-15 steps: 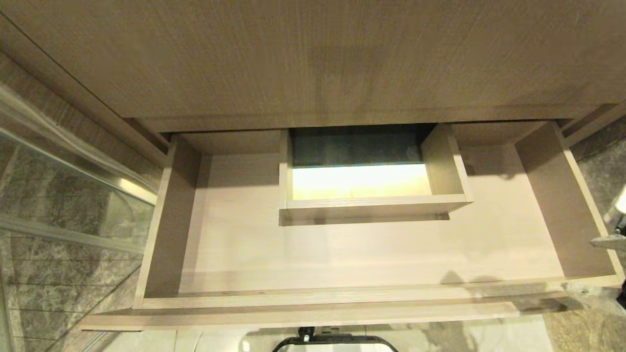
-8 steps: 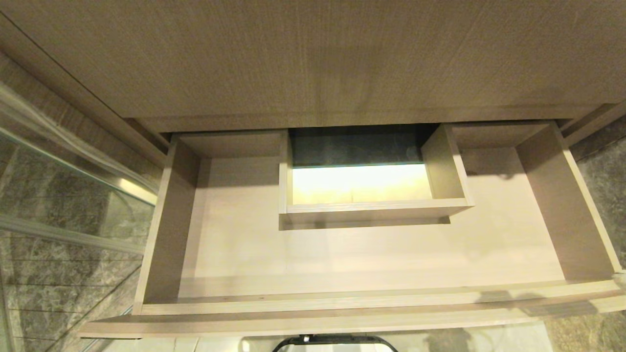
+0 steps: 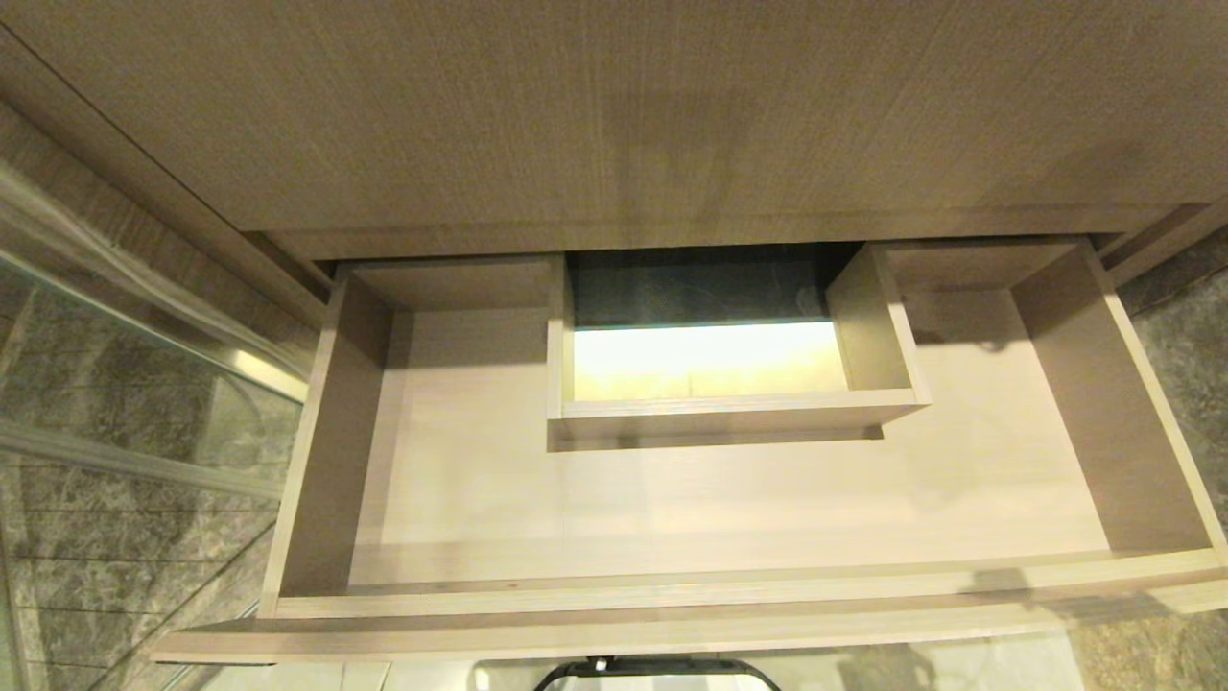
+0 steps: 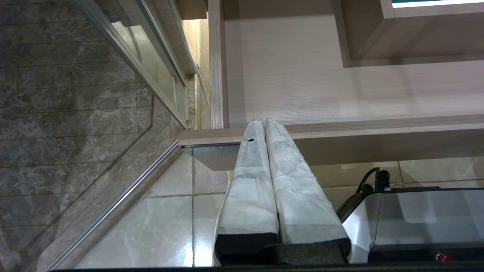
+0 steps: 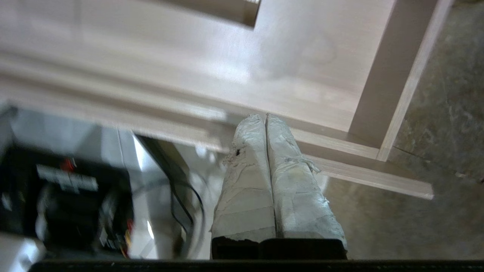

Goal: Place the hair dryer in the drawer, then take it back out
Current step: Pick up the hairdryer

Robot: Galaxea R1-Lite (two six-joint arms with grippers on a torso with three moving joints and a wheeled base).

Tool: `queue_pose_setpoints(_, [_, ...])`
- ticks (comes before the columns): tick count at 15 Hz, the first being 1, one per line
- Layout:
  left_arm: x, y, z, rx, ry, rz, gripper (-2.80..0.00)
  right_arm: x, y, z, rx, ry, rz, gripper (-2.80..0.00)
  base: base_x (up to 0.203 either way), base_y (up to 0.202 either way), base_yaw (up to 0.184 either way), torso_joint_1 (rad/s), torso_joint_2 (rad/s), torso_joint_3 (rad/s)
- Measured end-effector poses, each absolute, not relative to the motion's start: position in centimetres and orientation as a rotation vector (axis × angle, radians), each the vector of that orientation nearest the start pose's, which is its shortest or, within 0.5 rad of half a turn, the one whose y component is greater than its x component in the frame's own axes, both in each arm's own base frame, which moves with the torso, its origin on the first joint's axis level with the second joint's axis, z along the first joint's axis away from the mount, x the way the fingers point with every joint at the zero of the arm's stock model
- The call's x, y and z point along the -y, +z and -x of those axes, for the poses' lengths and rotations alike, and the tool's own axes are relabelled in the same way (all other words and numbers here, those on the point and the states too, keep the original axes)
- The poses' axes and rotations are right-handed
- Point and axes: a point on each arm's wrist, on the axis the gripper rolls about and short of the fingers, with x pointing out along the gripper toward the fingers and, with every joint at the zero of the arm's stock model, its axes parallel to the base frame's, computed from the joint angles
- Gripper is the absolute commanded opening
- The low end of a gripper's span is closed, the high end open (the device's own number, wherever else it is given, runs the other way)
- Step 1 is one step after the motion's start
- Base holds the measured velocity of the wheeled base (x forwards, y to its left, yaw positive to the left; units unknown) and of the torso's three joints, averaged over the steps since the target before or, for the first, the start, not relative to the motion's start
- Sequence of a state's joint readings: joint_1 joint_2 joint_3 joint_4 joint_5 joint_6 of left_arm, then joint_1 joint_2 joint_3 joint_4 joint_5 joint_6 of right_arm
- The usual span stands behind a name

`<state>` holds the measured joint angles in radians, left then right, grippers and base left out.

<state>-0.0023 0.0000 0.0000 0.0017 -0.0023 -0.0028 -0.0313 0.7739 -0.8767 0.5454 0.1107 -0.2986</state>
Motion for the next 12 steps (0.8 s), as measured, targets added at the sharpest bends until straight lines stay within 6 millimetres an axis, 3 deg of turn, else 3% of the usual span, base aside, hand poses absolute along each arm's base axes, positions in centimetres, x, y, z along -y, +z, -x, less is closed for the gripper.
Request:
queue_pose_setpoints(2, [0.0, 7.5, 2.3, -0.002, -0.005, 0.003, -2.80, -0.1, 25.3, -3.5, -0.365, 0.088, 0.177, -2.80, 0.000, 0.000, 0.000, 0.000, 0.00, 0.000])
queue_pose_setpoints(7, [0.0, 7.5, 2.3, -0.002, -0.005, 0.003, -2.80, 0.3, 20.6, -2.0, -0.261, -0.110, 0.147, -2.80, 0.000, 0.000, 0.000, 0.000, 0.00, 0.000])
queue_pose_setpoints(12, [0.0, 7.5, 2.3, -0.002, -0.005, 0.002, -2.80, 0.3, 13.3, 0.6, -0.167, -0.111, 0.139, -2.80, 0.000, 0.000, 0.000, 0.000, 0.00, 0.000])
